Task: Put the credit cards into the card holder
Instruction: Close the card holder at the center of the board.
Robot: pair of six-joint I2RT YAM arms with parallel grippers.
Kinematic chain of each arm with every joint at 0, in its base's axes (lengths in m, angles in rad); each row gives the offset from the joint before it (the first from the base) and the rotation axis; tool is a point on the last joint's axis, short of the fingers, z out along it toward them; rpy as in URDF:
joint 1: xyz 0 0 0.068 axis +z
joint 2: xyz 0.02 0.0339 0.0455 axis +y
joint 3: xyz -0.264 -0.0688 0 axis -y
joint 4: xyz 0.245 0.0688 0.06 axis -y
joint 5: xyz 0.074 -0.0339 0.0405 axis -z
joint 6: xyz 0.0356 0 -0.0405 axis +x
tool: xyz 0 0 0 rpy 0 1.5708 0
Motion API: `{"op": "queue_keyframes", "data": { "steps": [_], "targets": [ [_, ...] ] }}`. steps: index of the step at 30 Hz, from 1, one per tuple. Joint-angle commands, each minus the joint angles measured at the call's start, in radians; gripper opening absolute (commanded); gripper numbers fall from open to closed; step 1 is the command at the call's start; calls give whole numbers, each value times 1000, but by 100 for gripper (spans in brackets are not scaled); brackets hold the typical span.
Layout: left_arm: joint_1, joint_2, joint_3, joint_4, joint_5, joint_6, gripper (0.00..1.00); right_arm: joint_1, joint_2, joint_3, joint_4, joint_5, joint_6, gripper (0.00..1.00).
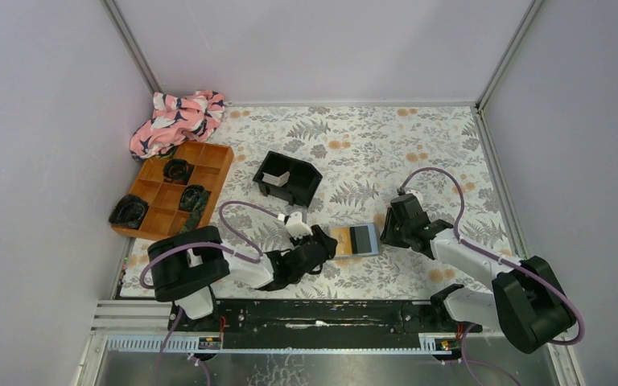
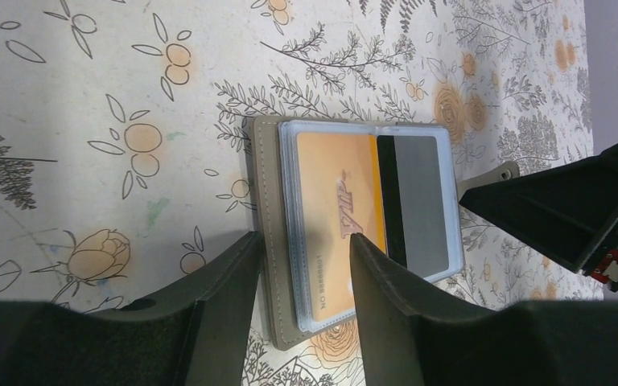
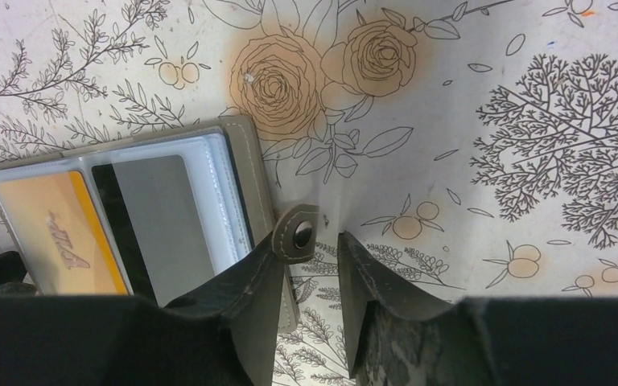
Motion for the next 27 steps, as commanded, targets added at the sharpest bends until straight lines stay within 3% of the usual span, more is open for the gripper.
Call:
{"op": "queue_keyframes", "data": {
  "steps": [1,27],
  "targets": [
    [12,34,3,29,20,3,52,0,19,15,55,12,3,36],
    [24,60,-81,565,65,113,54,0,104,15,77,-44,7,31]
  ]
}}
